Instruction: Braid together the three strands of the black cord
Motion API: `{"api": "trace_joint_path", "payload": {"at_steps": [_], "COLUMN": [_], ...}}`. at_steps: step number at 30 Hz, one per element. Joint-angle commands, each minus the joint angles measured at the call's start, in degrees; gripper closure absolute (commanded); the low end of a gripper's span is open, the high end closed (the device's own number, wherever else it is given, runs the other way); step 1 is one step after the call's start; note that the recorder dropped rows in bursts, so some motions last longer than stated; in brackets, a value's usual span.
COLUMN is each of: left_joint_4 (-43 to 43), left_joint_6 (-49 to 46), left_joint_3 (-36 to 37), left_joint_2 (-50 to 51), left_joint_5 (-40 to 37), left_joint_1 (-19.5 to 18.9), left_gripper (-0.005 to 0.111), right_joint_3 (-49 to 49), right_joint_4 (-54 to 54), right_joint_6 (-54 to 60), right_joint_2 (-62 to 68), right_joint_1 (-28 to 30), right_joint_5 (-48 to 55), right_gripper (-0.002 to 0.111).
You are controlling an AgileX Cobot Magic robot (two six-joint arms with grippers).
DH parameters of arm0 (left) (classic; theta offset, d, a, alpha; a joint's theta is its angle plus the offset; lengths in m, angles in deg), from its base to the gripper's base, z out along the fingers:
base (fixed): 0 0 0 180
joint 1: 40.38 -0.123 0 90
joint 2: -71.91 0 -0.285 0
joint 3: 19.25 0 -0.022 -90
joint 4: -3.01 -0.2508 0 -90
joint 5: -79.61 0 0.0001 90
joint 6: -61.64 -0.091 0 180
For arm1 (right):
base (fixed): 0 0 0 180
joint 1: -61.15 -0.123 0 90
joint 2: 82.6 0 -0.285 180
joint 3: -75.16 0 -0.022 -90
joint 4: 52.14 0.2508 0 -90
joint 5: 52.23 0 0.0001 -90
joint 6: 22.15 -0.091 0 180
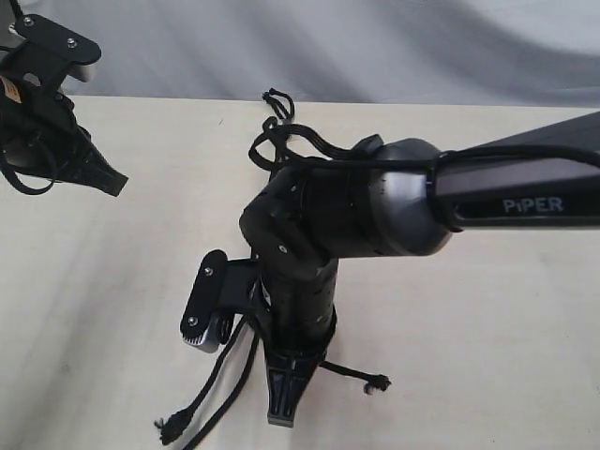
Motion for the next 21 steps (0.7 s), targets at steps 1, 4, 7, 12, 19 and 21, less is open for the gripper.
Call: {"api": "trace_joint_path", "payload": {"at_steps": [1, 4, 7, 12, 19, 21], "left_joint_4": [0.3, 0.3, 0.3, 0.3, 2.5, 4.7], "left_joint_6": [0.5, 0.5, 0.5, 0.5, 0.5, 0.4], "left_joint_3": [0.3, 0.3, 0.3, 0.3, 0.3, 0.3], "left_joint_2": [-0.5, -0.5, -0.5, -0.5, -0.5, -0.6], "left_joint_5": [0.2, 0.2, 0.2, 0.2, -0.4, -2.1], "left_joint_1": [-0.2, -0.2, -0.2, -0.2, 0.0, 0.0], "left_gripper": [0.106, 0.106, 0.106, 0.106, 0.106, 0.106], "right_joint_3": [-0.2, -0.2, -0.2, -0.2, -0.2, -0.2], "right_joint_4": [-0.3, -0.8, -0.9, -1.3, -7.5, -9.2], "right_joint_6": [-0.9, -3.1, -3.5, -1.2, -3.8, -5.5], "right_joint_2": [1.5, 2.4, 2.6, 2.1, -10.4, -15.5], "right_joint_1": [0.2, 0.2, 0.2, 0.1, 1.3, 3.3], "right_joint_5": [-0.2, -0.9, -1.1, -1.0, -1.5, -2.7], "right_gripper": [0.106, 0.106, 0.093, 0.041, 0.012, 0.012]}}
